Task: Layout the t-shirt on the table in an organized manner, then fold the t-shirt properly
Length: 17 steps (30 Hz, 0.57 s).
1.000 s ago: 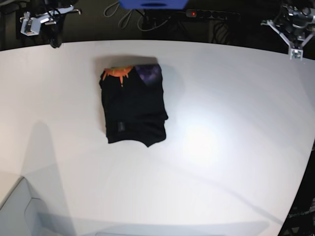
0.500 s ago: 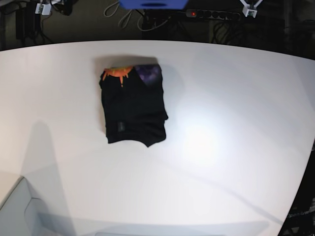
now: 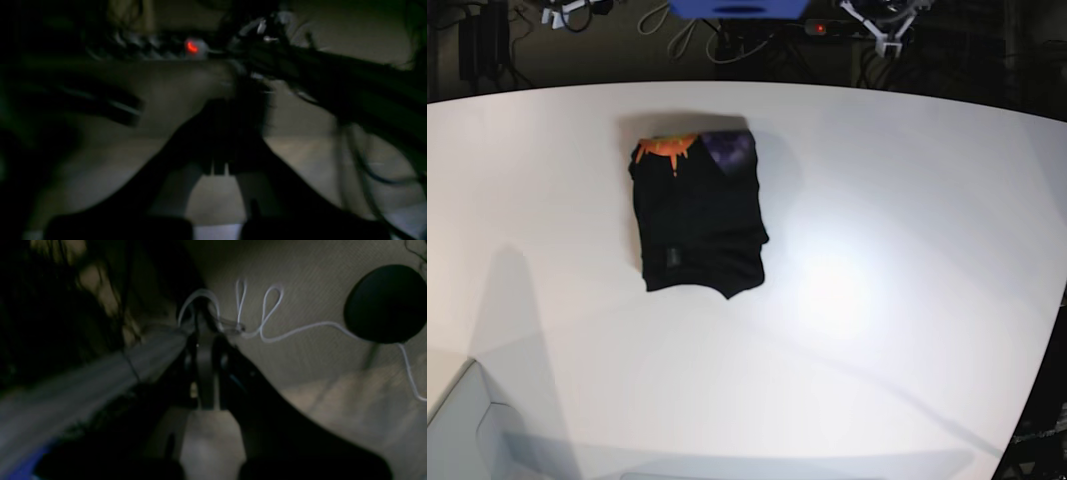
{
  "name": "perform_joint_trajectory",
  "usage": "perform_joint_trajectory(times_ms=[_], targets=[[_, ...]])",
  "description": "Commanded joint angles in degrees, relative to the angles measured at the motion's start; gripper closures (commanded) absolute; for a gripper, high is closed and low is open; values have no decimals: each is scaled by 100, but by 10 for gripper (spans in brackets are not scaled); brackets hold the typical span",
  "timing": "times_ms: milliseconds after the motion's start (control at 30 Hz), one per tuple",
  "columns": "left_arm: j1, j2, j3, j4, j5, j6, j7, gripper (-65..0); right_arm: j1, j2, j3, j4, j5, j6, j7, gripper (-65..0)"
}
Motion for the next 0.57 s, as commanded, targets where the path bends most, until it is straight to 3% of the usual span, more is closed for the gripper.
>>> perform_joint_trajectory(times_ms=[0, 67, 100, 200, 233, 300, 533], targets=[[22, -71, 204, -48, -11, 305, 23, -1, -62, 30, -97, -162, -194, -402, 279, 0], [-31, -45, 547, -83, -20, 947, 5, -1, -79, -32, -431, -461, -836, -1475, 816, 0], [-31, 8, 600, -83, -20, 1078, -4, -1, -88, -40, -598, -576, -1117, -1958, 1000, 0], [-31, 122, 661, -83, -11, 1158, -4, -1, -53, -40, -1037, -945, -1847, -3339, 1317, 0], [-40, 140, 661, -83, -11, 1184, -4, -1, -44, -40, -1143, -1024, -1988, -3655, 1299, 0], [-49, 148, 679, -83, 6, 1202, -4, -1, 0, -40, -1327, -1147, -2190, -3954, 1299, 0], [-40, 254, 697, -83, 24, 1202, -12, -1, 79, -251, -1415, -1349, -2216, -3963, 1299, 0]])
